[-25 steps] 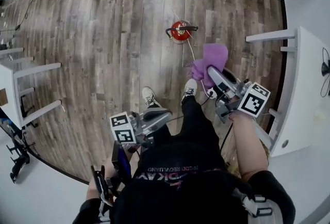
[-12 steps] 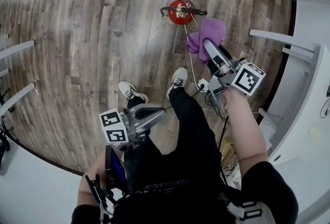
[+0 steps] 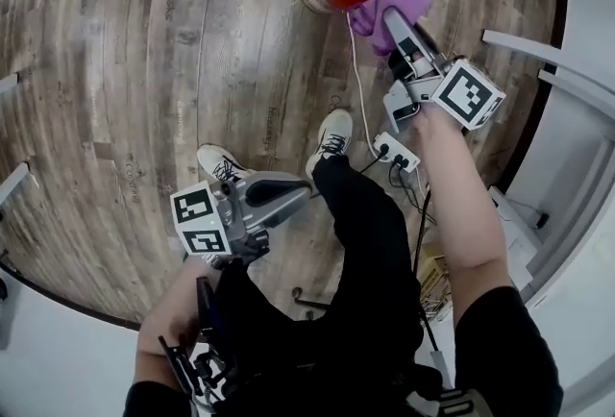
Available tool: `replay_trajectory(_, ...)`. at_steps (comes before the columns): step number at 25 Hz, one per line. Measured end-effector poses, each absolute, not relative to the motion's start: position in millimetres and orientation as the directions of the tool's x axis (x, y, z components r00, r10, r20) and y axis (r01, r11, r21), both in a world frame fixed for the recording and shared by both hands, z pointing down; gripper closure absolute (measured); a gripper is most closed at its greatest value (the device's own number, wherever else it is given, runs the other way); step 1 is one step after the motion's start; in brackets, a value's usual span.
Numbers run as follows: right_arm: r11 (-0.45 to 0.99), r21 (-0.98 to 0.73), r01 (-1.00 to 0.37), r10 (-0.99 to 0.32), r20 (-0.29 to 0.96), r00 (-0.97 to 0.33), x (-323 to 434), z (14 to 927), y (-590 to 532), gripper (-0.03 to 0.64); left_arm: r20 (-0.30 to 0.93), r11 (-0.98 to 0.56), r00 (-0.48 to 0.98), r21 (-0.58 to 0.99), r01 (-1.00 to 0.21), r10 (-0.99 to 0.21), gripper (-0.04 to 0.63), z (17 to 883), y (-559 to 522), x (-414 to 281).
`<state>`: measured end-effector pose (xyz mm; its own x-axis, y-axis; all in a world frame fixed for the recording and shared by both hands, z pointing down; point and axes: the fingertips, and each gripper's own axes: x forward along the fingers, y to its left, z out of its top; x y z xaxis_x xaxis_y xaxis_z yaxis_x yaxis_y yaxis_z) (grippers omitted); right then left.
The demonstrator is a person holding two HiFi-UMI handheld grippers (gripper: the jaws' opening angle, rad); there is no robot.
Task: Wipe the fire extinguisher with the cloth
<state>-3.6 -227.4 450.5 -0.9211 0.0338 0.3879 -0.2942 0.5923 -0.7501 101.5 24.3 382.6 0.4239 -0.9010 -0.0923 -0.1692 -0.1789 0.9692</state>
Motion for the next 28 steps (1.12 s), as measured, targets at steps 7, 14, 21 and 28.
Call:
replay_trajectory(7,0.606,-0.731,-0.312,-0.028,0.372,-0.928,11.4,519.6,-251.8,0.535,-0.188,-0.255,0.37,0.956,-0.143,-0.91,0.598,440.4,19.6,89.0)
replay_trajectory(14,0.574,-0.786,-0.229,-0.021,0.265,-0.964,19.3,573.4,-256.8,0.535,-0.288,-0.326,0.336,0.943,-0.063,-0.897,0.598,484.7,18.4,64.3)
replay_trajectory(21,0.554,-0.803,-0.22,0.057,0.3,-0.952,21.7,678.7,-247.7,0.535,-0.339,-0.393,0.384,0.917,-0.069,-0.859,0.598,509.1,8.3,41.1)
replay_trajectory(28,0.523,-0.814,-0.254,0.098,0.354,-0.93,29.0,775.8,-245.6,0.537,-0.274,-0.373,0.395,0.906,-0.199,-0.877,0.598,537.7,0.1,-4.4)
